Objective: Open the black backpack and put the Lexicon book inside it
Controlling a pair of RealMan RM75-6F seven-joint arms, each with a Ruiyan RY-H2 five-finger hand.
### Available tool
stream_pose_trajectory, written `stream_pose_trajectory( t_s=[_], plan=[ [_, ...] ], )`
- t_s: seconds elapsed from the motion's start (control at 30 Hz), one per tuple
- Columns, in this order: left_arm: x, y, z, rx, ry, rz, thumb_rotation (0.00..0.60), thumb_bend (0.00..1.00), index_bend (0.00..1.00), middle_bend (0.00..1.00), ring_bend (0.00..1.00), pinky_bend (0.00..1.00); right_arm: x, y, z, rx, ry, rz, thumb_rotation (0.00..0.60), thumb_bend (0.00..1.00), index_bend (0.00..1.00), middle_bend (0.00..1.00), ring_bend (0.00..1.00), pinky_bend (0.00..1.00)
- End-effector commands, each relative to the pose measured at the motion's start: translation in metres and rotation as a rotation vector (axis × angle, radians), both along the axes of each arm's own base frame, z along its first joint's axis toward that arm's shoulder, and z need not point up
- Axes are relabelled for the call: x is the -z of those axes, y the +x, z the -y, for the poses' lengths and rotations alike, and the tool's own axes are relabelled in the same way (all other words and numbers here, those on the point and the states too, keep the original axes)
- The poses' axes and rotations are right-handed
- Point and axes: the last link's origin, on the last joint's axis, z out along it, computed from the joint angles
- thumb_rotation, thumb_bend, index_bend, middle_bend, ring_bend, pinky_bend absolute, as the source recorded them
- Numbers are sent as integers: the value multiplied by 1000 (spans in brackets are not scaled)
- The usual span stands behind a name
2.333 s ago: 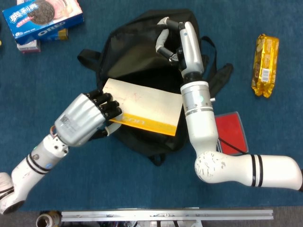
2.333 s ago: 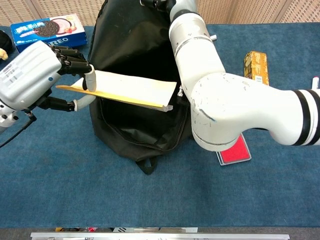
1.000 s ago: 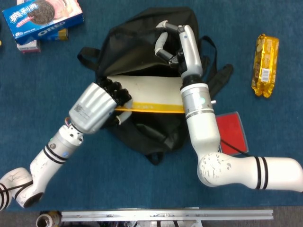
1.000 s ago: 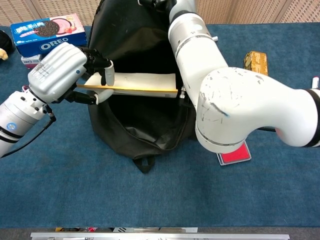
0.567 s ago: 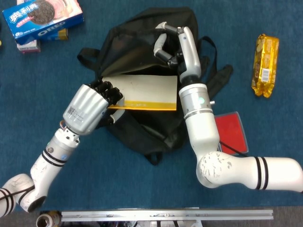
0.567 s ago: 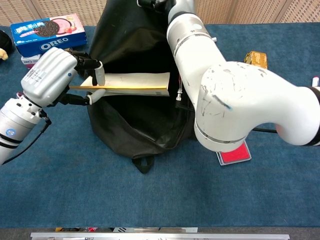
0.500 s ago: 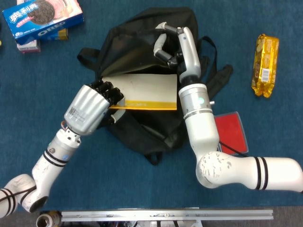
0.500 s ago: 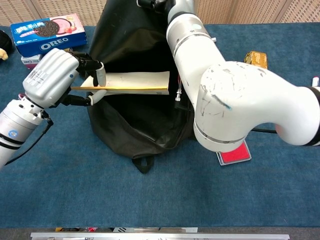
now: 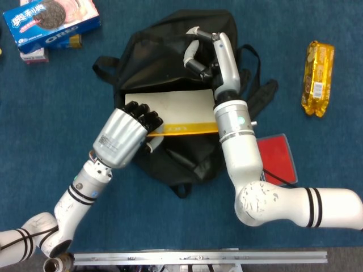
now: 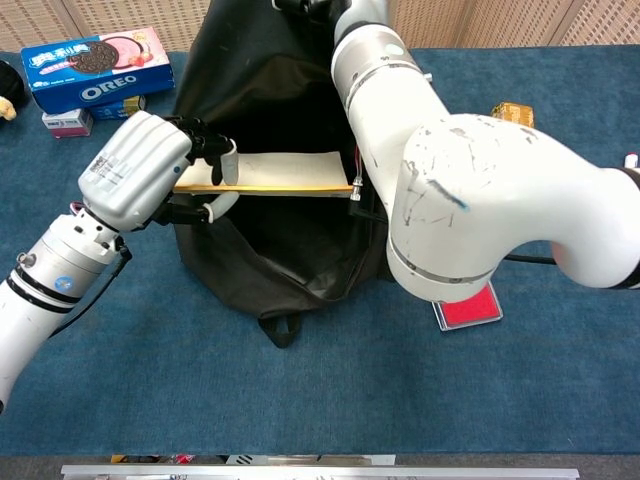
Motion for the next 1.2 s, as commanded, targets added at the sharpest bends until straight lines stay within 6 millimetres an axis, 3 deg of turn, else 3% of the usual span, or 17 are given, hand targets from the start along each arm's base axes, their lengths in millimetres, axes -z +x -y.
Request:
stream_pose_trajectory(
  t_s=[0.03,0.37,0.67,0.93,1.2],
  plan=[
    [3,6,0,22,-10,23,600,340,641,623,497,540,0,0,0,0,1,0,600,795,812,710,543,777],
    [12,19,-13,25,-15,46,600,340,640,621,496,540,0,1,-3,4,11,22,600,795,812,710,543,777],
    [21,5,-18,-25,17,13,600,340,628,612,496,540,-4,2,-3,8,18,54,600,795,812,710,543,777],
    [18,-7,-23,-77,108,-7,600,340,627,612,496,540,-3,3,-6,-4,26,50,600,795,812,710,543,777],
    [24,-14,-16,-81,135,-58,600,340,627,611,496,540,-3,3,-7,-2,22,50,600,795,812,710,543,777]
  ],
)
